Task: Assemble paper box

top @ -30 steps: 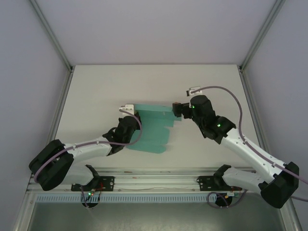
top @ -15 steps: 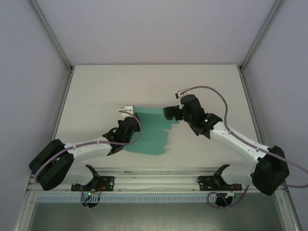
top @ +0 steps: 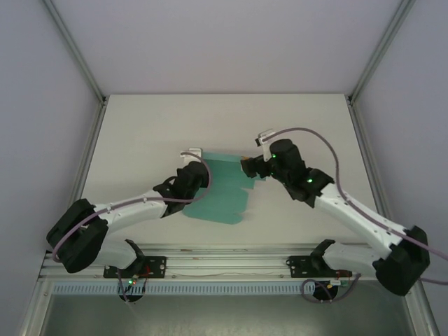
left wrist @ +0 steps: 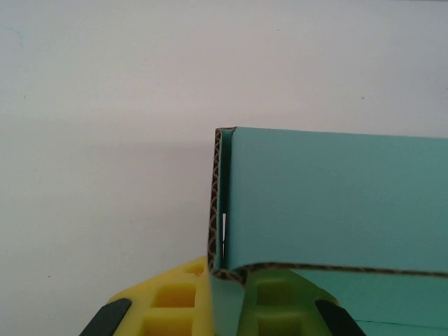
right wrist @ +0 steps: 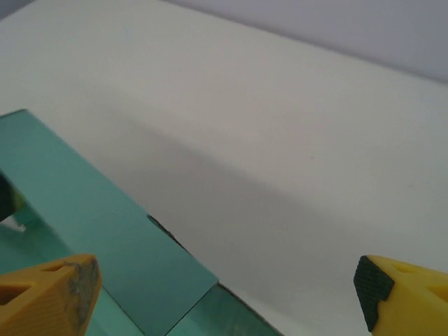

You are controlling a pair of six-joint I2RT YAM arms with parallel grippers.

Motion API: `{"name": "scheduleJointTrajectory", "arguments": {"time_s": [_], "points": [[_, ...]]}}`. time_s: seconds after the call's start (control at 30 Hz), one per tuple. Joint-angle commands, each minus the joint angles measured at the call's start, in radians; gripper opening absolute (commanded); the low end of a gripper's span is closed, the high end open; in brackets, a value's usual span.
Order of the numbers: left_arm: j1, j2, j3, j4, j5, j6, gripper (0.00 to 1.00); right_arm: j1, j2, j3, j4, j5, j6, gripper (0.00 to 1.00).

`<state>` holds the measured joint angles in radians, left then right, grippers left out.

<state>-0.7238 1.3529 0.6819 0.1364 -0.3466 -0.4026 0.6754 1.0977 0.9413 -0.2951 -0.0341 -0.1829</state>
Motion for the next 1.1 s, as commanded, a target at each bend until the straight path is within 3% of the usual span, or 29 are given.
{"name": "scheduleJointTrajectory", "arguments": {"time_s": [0.0,0.13,0.2,0.33,0.47,0.67,0.93,1.07], "points": [[0.009,0.005,0.076,-0.213,0.032,0.004,0.00,-0.014,-0.038,0.091,-0.242,-0.132,-0.290,0.92],[0.010,0.025,0.163,-0.367,0.084,-0.038,0.00,-0.013,0.018,0.102,-0.293,-0.257,-0.458,0.84],[0.009,0.029,0.194,-0.417,0.111,-0.047,0.00,-0.012,0.050,0.103,-0.239,-0.228,-0.487,0.66],[0.009,0.026,0.231,-0.485,0.098,-0.071,0.00,-0.012,0.168,0.179,-0.272,-0.137,-0.523,0.56],[0.009,0.019,0.233,-0.486,0.093,-0.096,0.00,-0.012,0.217,0.190,-0.179,-0.091,-0.493,0.25],[0.009,0.084,0.301,-0.553,0.063,-0.163,0.00,0.026,0.253,0.159,-0.043,-0.047,-0.452,0.02],[0.008,0.198,0.378,-0.581,0.075,-0.255,0.00,0.088,0.364,0.185,0.013,0.333,-0.341,0.00],[0.009,0.230,0.395,-0.566,0.102,-0.206,0.00,0.095,0.347,0.075,0.138,0.307,-0.624,0.00]]}}
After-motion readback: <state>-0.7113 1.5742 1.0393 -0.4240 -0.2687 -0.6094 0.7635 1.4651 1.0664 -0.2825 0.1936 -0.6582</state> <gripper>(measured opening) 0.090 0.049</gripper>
